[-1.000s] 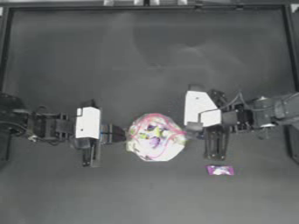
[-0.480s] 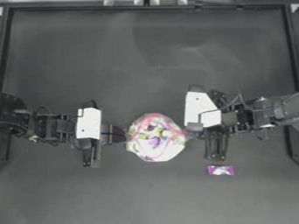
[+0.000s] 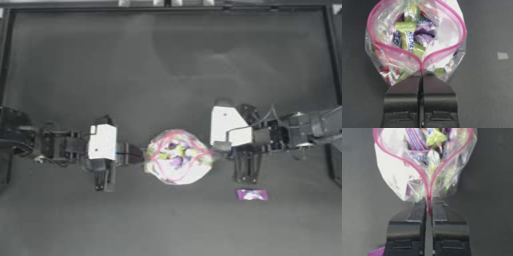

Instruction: Put candy in bag

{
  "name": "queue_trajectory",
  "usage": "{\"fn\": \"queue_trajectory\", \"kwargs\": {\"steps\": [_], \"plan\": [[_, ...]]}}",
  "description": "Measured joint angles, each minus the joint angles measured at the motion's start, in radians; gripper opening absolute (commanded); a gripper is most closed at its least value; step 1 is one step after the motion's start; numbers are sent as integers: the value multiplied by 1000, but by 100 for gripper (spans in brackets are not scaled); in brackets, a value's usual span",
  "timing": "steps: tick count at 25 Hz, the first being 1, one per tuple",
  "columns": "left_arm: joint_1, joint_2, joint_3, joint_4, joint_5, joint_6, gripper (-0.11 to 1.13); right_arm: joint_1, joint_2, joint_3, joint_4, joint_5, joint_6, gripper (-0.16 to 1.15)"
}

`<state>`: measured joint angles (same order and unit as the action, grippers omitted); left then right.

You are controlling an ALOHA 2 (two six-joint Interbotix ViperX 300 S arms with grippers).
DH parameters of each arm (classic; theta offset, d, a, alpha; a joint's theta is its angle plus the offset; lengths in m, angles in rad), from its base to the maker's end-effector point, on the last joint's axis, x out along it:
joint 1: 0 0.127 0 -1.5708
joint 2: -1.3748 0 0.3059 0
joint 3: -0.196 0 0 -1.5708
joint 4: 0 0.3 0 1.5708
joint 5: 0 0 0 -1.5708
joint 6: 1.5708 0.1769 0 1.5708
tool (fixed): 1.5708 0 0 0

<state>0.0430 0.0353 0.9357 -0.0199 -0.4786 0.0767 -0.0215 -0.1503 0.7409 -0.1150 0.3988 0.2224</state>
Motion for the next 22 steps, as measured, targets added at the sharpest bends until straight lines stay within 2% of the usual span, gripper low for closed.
{"fn": "queue_trajectory", "kwargs": {"steps": [4, 6, 15, 18, 22], "plan": [[0, 2, 0, 0, -6, 0, 5, 0, 0, 0, 3, -18, 2, 93], [0, 0, -2, 0, -6, 0, 5, 0, 2, 0, 5, -20, 3, 102], [0, 2, 0, 2, -6, 0, 5, -15, -54, 0, 5, 17, 5, 102], [0, 0, 0, 0, -8, 2, 5, -18, -87, -2, 8, 72, 5, 102], [0, 0, -2, 2, -6, 2, 5, -14, -133, -6, 43, 166, 5, 102]]}}
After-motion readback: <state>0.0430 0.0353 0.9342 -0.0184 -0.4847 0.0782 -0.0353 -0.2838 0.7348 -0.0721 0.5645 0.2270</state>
